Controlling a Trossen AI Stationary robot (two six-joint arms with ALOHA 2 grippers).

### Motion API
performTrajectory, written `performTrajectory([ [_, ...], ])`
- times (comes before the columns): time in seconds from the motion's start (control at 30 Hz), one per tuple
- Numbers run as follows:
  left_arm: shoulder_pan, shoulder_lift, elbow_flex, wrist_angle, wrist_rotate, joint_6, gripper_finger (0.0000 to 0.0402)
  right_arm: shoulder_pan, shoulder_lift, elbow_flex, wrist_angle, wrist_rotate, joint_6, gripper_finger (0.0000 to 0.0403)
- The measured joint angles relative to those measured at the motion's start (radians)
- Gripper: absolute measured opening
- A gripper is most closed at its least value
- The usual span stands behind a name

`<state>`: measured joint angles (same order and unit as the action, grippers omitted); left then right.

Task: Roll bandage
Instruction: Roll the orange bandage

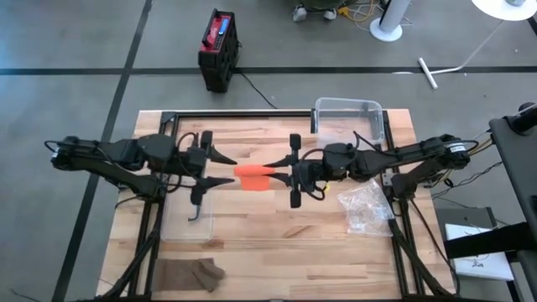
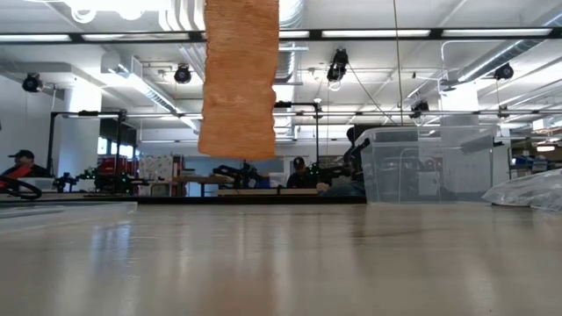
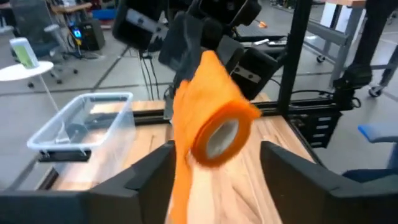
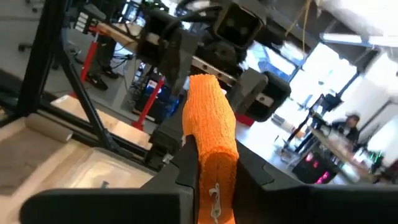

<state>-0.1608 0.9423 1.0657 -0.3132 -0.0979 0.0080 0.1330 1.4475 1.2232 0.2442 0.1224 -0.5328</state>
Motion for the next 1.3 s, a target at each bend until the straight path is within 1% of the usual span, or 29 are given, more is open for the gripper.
performTrajectory([
  [0.1, 0.0, -0.021, 0.0, -0.05, 0.033, -0.023, 0.0258, 0.011, 0.0, 0.0, 0.0, -0.002, -0.086, 0.0044],
  [0.23, 0.0, -0.027, 0.0, -0.079, 0.085, -0.018, 0.0295, 0.014, 0.0, 0.001, 0.008, -0.05, -0.153, 0.0051],
  [0.33, 0.0, -0.015, 0.0, -0.094, 0.108, 0.021, 0.0314, 0.013, 0.0, 0.019, -0.003, -0.078, -0.177, 0.0049],
  [0.43, 0.001, 0.016, 0.0, -0.089, 0.108, 0.062, 0.0325, 0.013, -0.001, 0.034, -0.003, -0.079, -0.224, 0.0047],
  [0.53, 0.008, 0.053, 0.0, -0.059, 0.108, 0.092, 0.0326, 0.013, -0.002, 0.043, -0.023, -0.081, -0.295, 0.0047],
  [0.67, 0.027, 0.099, 0.0, -0.01, 0.118, 0.115, 0.0319, 0.011, -0.002, 0.046, -0.03, -0.079, -0.42, 0.0047],
  [0.83, 0.048, 0.117, 0.0, 0.054, 0.216, 0.121, 0.0313, 0.011, -0.002, 0.044, -0.037, -0.078, -0.566, 0.0047],
  [0.9, 0.048, 0.117, 0.0, 0.081, 0.239, 0.116, 0.0313, 0.011, -0.002, 0.044, -0.037, -0.078, -0.614, 0.0047],
  [1.13, 0.048, 0.11, -0.001, 0.096, 0.263, 0.048, 0.0326, 0.01, -0.002, 0.044, -0.06, -0.068, -0.687, 0.0048],
  [1.2, 0.048, 0.115, -0.001, 0.1, 0.273, 0.027, 0.0326, 0.01, -0.002, 0.044, -0.06, -0.063, -0.702, 0.0048],
  [1.3, 0.048, 0.124, -0.001, 0.11, 0.278, -0.007, 0.032, 0.01, -0.002, 0.043, -0.061, -0.044, -0.767, 0.0048],
])
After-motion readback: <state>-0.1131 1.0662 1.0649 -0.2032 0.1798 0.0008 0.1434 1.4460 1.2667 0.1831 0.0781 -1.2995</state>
